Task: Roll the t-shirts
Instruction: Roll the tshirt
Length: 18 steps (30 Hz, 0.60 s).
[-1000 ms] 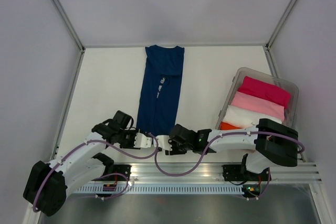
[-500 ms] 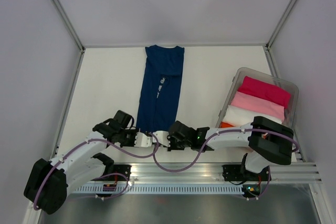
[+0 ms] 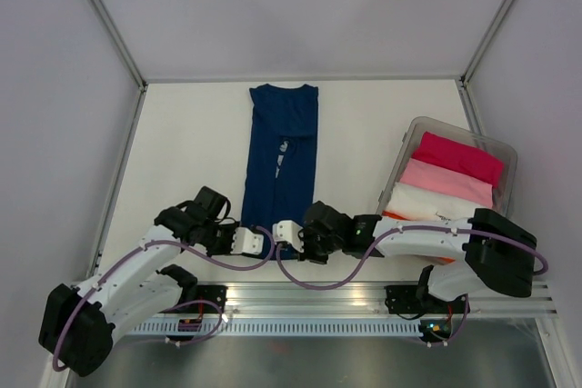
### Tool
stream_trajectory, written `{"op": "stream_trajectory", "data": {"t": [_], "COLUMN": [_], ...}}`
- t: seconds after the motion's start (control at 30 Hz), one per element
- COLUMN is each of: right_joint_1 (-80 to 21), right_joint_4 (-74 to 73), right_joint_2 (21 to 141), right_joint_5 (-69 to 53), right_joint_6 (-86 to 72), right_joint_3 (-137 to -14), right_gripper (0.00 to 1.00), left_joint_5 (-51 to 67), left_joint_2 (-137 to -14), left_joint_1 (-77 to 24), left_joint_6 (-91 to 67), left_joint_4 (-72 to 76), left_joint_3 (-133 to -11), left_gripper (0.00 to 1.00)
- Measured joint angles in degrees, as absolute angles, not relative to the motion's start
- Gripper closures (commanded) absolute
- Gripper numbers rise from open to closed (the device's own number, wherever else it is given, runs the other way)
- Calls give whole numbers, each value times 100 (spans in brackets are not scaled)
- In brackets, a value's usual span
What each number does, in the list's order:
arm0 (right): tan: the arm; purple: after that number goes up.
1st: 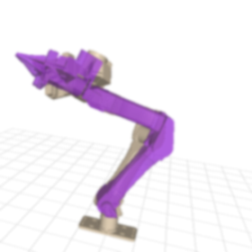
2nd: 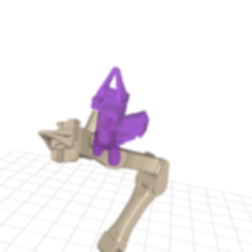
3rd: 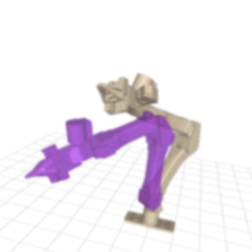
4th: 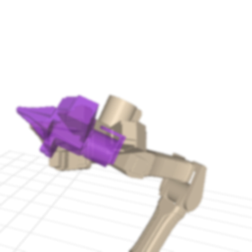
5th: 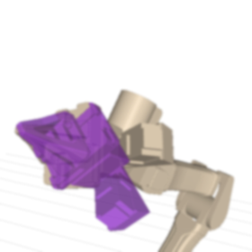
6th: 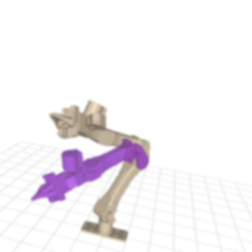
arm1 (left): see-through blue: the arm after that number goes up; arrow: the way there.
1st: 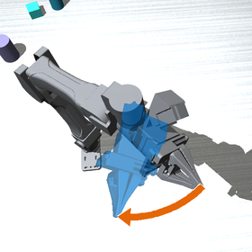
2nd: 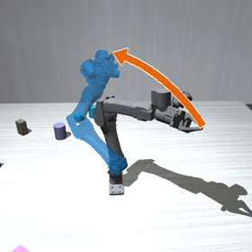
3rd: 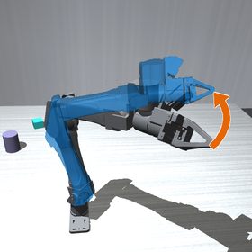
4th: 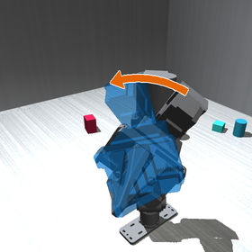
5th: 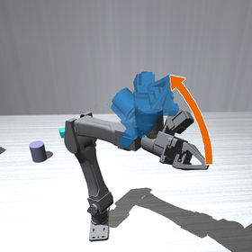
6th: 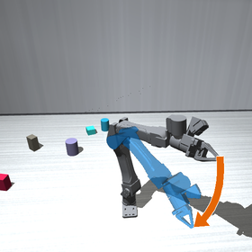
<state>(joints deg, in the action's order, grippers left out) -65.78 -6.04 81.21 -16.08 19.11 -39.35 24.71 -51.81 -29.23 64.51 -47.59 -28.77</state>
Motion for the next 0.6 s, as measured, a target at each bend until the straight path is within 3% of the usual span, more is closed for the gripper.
{"op": "stream_trajectory", "data": {"t": [0.27,0.6], "right_joint_1": [-6388,-5260], "right_joint_4": [-1247,-1256], "right_joint_2": [7942,8298], "right_joint_5": [-2268,-2689], "right_joint_6": [1568,1208], "right_joint_3": [-4069,-4617], "right_gripper": [100,100], "left_joint_5": [2882,2910], "left_joint_2": [-5181,-6383], "left_joint_1": [-3052,-2987], "left_joint_6": [6090,5940], "left_joint_4": [-5481,-5424], "left_joint_3": [-3286,-3870], "left_gripper": [98,98]}}
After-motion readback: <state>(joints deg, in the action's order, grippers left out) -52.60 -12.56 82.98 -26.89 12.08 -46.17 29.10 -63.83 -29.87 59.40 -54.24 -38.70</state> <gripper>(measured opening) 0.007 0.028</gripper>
